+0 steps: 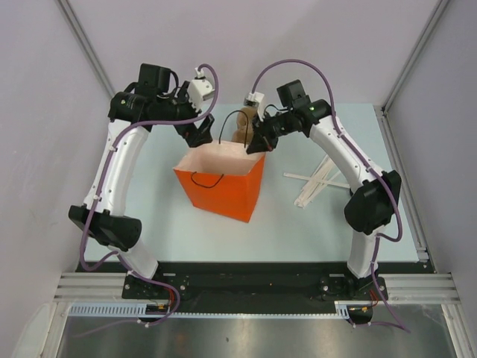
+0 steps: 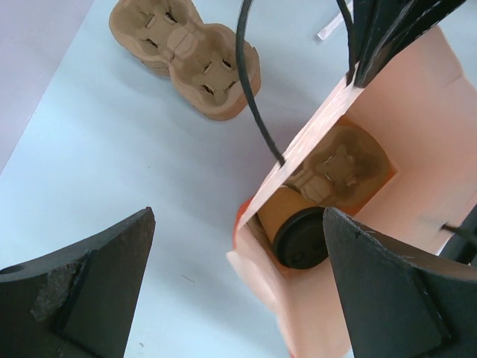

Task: Pack the takeout coffee

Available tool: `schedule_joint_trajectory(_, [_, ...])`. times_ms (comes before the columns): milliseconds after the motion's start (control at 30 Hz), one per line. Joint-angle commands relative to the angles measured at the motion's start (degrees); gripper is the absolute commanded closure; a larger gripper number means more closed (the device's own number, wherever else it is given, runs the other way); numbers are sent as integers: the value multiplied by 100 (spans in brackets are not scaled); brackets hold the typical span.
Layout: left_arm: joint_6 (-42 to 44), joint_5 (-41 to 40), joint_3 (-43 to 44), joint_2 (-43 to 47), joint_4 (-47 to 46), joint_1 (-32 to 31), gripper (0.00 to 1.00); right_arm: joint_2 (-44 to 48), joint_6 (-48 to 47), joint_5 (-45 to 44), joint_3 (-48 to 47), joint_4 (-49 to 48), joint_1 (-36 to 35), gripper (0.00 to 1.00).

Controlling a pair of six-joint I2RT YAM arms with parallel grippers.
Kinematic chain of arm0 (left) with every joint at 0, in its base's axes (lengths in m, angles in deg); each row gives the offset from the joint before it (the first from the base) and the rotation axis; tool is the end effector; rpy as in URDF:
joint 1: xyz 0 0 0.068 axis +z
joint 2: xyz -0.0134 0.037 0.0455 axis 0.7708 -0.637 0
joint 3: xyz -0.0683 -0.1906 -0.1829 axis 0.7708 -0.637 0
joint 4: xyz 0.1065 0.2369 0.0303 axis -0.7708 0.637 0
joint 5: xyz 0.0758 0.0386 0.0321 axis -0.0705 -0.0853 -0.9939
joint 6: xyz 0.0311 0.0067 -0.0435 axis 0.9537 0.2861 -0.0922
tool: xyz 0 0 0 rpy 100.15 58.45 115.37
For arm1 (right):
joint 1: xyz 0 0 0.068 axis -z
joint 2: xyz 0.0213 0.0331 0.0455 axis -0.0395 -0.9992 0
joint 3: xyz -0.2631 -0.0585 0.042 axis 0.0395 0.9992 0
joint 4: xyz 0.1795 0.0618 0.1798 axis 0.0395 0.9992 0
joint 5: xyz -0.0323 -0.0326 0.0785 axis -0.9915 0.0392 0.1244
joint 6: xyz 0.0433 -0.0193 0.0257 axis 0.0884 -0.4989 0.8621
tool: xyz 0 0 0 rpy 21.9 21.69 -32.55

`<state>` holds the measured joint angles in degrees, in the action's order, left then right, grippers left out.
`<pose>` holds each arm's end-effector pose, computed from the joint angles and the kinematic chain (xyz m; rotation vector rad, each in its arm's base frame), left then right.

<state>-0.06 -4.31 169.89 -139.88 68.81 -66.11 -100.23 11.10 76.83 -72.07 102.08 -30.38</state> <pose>0.3069 -0.1041 0.4532 1.1808 1.9424 -0.4286 0.3536 0.2187 0.3652 -1.2946 1.8847 1.0327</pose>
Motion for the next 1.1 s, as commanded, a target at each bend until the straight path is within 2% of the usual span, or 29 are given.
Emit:
schedule_joint_trajectory(0, [-261, 168, -26, 243, -255, 83, 1, 338, -184, 145, -210, 434, 253, 100])
schedule_joint_trajectory(433, [-1026, 370, -236, 155, -615, 381, 0, 453, -667, 83, -254, 584, 553, 100])
schedule_joint_trajectory(533, [-1307, 405, -324, 93, -650, 566, 0, 471, -711, 74, -202, 593, 553, 84])
schedule_joint_trajectory(567, [-1490, 423, -368, 76, -685, 627, 1, 488, -711, 74, -202, 593, 553, 69])
schedule_joint_trajectory(633, [-1693, 554, -561, 67, -852, 899, 1, 514, -633, 39, -219, 549, 544, 59])
schedule_joint_trajectory(667, [-1877, 633, -606, 75, -905, 1005, 1, 541, -589, 22, -228, 523, 553, 50])
schedule_joint_trajectory(733, [-2028, 783, -693, 58, -1011, 1286, 0, 672, -475, -75, -219, 365, 553, 43])
schedule_joint_trajectory(767, [-2124, 827, -703, 41, -1037, 1444, 1, 777, -378, -136, -219, 312, 544, 35])
schedule_joint_trajectory(967, [-2327, 907, -729, 110, -1090, 1884, 0, 1226, 61, -400, -272, -75, 553, 5])
schedule_joint_trajectory(1067, [-2380, 741, -755, 172, -1064, 1972, 0, 1551, 298, -619, -324, -268, 588, 0])
